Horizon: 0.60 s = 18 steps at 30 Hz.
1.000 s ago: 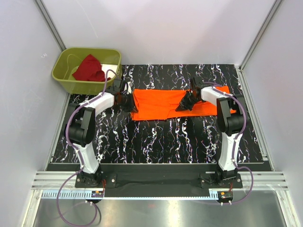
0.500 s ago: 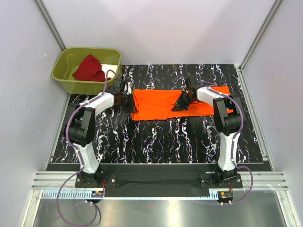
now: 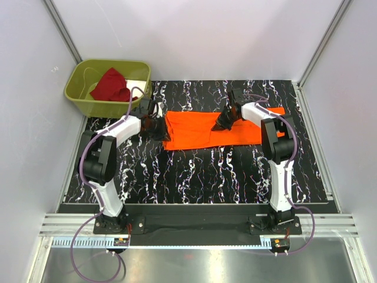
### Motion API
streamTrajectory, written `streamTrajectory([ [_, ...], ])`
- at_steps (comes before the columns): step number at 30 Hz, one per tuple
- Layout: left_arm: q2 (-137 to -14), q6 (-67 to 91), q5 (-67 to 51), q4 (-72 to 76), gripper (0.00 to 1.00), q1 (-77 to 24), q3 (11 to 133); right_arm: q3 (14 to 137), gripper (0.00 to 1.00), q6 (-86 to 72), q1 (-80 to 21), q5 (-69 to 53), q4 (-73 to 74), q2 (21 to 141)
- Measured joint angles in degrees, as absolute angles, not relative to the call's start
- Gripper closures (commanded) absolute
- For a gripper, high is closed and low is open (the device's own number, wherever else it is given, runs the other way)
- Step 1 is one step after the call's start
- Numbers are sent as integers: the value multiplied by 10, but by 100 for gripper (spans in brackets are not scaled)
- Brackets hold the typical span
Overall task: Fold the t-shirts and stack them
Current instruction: Fold the tshirt
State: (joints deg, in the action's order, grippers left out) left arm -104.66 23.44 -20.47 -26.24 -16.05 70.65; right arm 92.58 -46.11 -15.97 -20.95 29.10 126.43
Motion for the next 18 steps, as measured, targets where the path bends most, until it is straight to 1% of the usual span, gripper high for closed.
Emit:
streamTrajectory([
  [2,-1042,234,-205,-265,76,-161,706,942,100,-459,-160,-204,295,1272],
  [3,-1040,234,-205,-265,71,-161,706,949,100,-457,-160,-203,296,1275],
  [5,-1038,232,-206,-264,68,-161,706,963,100,-453,-160,-199,302,1284],
  [11,-1044,241,-223,-252,68,-161,709,986,100,-431,-160,-189,320,1296],
  [13,-1055,248,-231,-242,65,-161,716,988,93,-420,-160,-190,326,1296],
  [14,-1061,250,-234,-239,64,-161,719,988,86,-416,-160,-192,327,1295],
  [15,-1069,253,-237,-235,63,-161,724,988,74,-412,-160,-194,329,1295],
  [18,-1088,256,-240,-229,62,-161,738,978,69,-399,-160,-213,327,1286],
])
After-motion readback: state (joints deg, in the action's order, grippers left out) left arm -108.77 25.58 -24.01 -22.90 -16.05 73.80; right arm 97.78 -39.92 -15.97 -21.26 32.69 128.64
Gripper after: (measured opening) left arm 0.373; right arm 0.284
